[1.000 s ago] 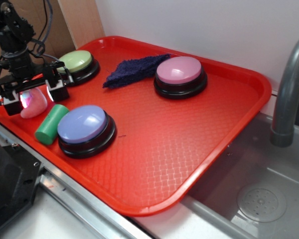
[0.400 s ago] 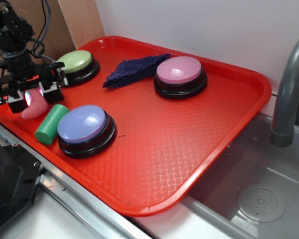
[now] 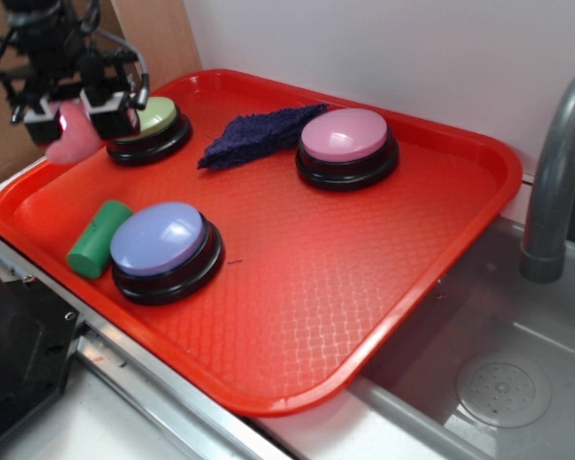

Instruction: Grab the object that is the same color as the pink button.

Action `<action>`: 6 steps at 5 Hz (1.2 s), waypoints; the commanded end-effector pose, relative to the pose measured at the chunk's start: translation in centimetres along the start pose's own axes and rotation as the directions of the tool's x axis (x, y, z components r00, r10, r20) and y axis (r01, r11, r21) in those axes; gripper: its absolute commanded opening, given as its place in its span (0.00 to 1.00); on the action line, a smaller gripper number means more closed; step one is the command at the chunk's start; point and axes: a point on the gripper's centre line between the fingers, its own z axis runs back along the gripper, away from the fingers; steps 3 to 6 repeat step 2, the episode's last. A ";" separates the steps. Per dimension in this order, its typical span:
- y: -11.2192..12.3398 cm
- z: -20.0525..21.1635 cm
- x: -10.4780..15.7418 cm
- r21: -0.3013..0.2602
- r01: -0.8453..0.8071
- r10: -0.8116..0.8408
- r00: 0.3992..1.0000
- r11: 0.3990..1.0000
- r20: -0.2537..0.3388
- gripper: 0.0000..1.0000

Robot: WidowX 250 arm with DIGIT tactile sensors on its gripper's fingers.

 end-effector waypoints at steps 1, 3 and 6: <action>-6.1 5.1 -1.1 -0.096 0.396 -0.392 0.918 0.913 0.055 0.00; -5.7 4.7 -1.3 -0.103 0.380 -0.380 0.925 0.919 0.022 0.00; -5.7 4.7 -1.3 -0.103 0.380 -0.380 0.925 0.919 0.022 0.00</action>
